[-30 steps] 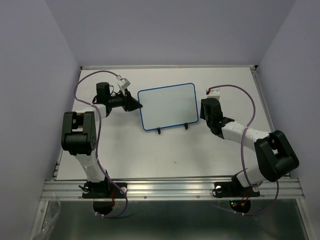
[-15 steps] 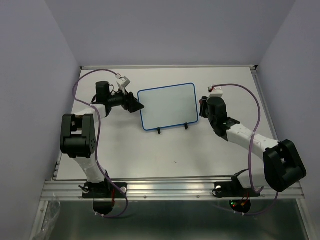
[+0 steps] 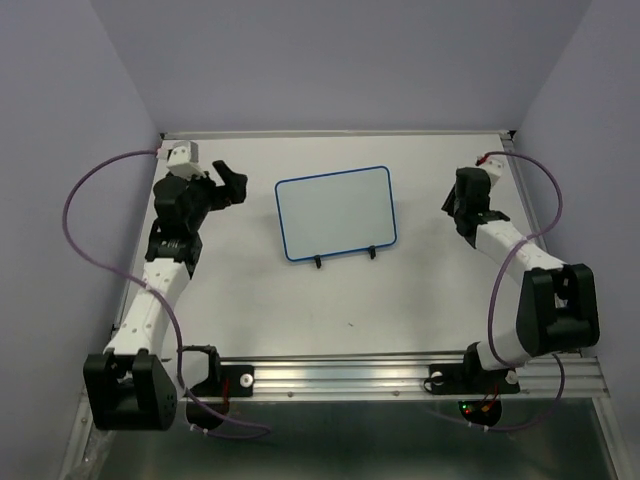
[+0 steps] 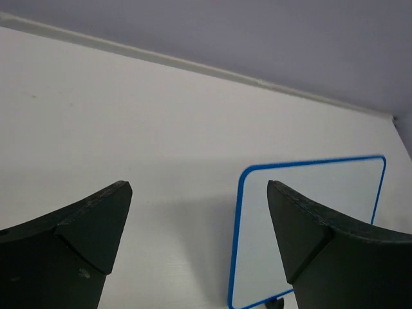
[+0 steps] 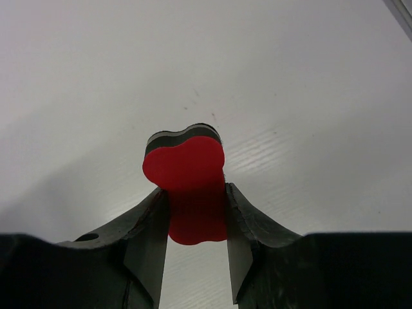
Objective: Erase the whiteboard
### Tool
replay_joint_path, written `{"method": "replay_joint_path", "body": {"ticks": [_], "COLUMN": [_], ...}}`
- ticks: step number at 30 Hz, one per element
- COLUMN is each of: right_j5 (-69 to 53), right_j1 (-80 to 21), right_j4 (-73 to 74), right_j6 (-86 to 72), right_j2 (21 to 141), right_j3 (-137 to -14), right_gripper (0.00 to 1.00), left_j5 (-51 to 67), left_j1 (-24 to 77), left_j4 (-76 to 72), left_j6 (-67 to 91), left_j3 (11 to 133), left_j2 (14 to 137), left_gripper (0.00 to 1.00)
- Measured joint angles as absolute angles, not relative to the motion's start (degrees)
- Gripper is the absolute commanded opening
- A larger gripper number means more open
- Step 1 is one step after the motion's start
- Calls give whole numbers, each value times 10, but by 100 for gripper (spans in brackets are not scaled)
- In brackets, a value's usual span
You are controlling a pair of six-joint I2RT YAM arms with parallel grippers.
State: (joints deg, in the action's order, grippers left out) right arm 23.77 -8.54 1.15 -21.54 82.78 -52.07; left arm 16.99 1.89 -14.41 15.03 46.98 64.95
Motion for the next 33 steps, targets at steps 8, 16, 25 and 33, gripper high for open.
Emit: {"method": "replay_joint_path", "body": {"ticks": [8, 16, 25, 33], "right_j5": [206, 200, 206, 248], "right_j1": [-53, -53, -53, -53], "right_j4": [71, 100, 130, 132], "right_j6": [-253, -284, -295, -299], "right_j2": [943, 988, 966, 795], "right_j3": [-549, -559, -566, -568], "right_gripper": [27, 99, 100, 100], "left_j5": [-118, -233, -258, -279], "left_j1": [18, 18, 18, 18], "left_j4": [-38, 114, 135, 155], "left_j6": [308, 399, 419, 428], "left_j3": [450, 446, 446, 447], "left_j2": [524, 542, 504, 505], "left_gripper": [99, 99, 99, 99]}}
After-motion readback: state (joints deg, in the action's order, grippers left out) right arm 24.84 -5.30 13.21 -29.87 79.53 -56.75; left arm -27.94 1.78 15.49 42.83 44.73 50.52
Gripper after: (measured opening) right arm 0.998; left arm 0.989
